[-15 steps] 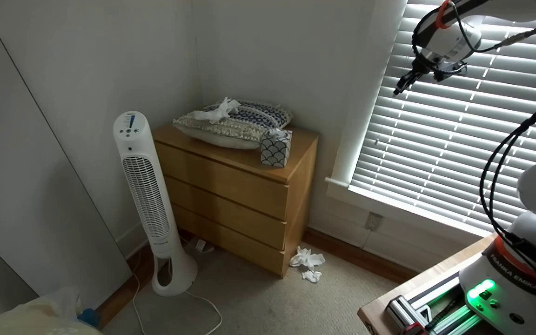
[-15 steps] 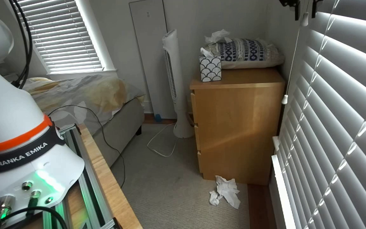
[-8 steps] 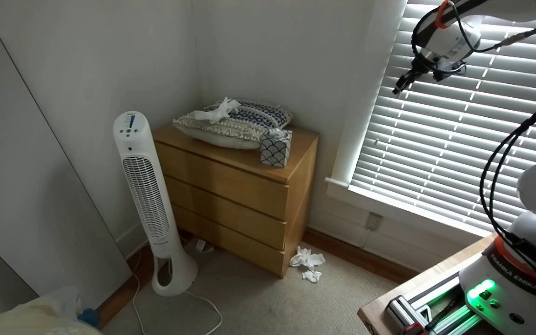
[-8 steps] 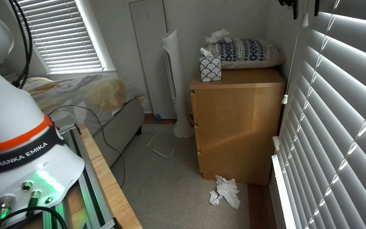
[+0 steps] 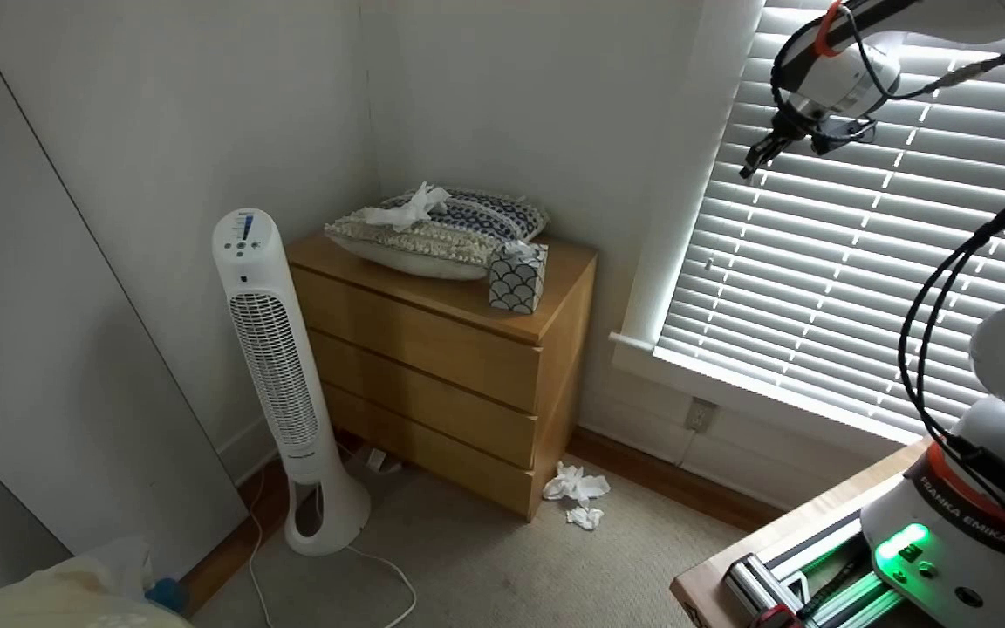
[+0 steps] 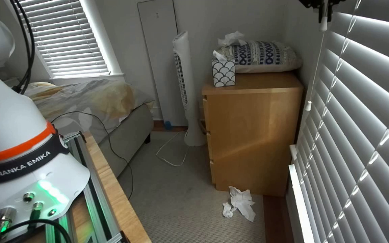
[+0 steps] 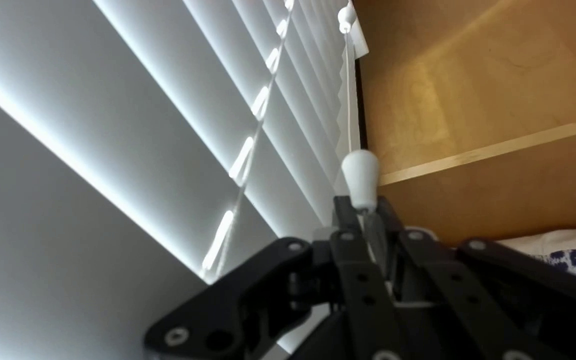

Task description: Pull the white rope on the right downwards

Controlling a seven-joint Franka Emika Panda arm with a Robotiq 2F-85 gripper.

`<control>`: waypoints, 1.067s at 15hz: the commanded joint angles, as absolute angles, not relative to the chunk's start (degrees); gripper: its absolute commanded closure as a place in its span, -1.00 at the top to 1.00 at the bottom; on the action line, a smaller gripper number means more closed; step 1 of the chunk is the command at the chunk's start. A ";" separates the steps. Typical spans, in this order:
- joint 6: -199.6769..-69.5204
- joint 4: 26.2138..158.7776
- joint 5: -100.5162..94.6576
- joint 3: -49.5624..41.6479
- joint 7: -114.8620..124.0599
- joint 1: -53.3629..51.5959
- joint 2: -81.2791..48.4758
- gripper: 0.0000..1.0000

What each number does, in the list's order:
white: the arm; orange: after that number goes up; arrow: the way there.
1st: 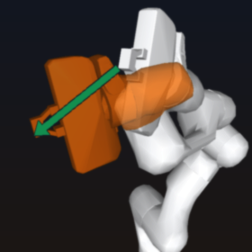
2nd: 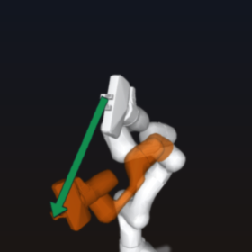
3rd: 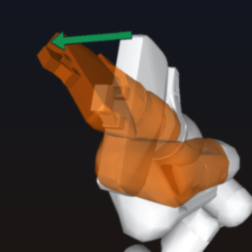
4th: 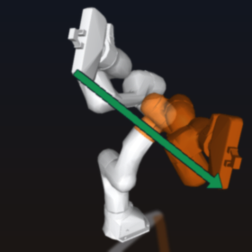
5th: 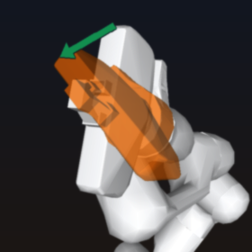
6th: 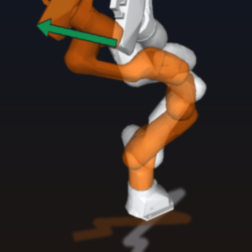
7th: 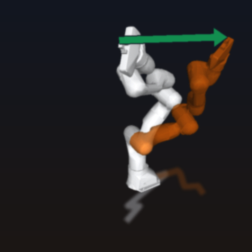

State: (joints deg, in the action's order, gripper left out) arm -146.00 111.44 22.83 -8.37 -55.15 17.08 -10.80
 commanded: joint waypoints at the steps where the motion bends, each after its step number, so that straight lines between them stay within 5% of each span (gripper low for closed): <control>1: -145.40 111.83 21.93 -8.34 -53.28 17.60 -10.88 -0.44; 4: -145.14 111.98 21.63 -8.37 -52.16 17.61 -10.79 -0.18; 7: -144.84 112.05 22.28 -8.13 -52.02 17.79 -10.75 -0.74; 10: -144.67 112.19 21.62 -8.35 -50.99 17.66 -10.76 -1.00; 14: -144.36 112.27 21.04 -8.54 -49.20 17.61 -10.74 -0.19; 16: -144.12 112.32 20.70 -8.59 -48.36 17.58 -10.69 -0.08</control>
State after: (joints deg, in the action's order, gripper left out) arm -145.70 111.78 22.28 -8.49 -50.43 17.23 -11.03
